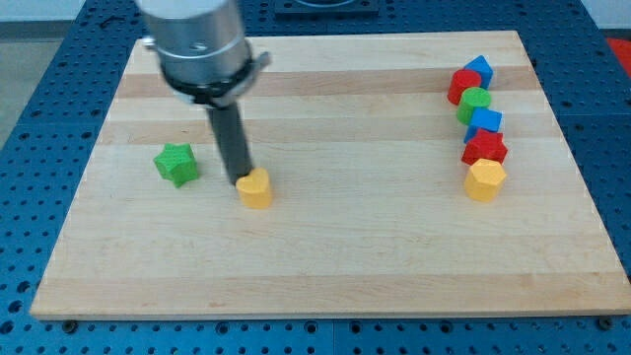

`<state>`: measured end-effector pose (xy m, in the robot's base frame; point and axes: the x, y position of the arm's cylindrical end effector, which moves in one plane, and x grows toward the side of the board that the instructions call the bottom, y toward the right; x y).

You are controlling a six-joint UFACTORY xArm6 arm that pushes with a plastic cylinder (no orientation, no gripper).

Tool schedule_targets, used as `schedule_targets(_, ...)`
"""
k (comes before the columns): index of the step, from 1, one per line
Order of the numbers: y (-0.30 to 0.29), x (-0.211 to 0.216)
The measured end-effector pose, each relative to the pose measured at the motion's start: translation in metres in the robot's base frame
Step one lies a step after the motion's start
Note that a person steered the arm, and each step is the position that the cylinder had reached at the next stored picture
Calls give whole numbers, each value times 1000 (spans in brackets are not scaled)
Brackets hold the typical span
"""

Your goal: Slide the yellow heart towards the bottom right

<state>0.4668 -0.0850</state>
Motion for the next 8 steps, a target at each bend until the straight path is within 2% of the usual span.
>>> schedule_targets(1, 52, 19)
schedule_targets(2, 81, 30)
schedule_targets(4, 43, 3)
schedule_targets(5, -15, 3)
schedule_targets(6, -31, 23)
schedule_targets(7, -10, 34)
schedule_targets(8, 38, 34)
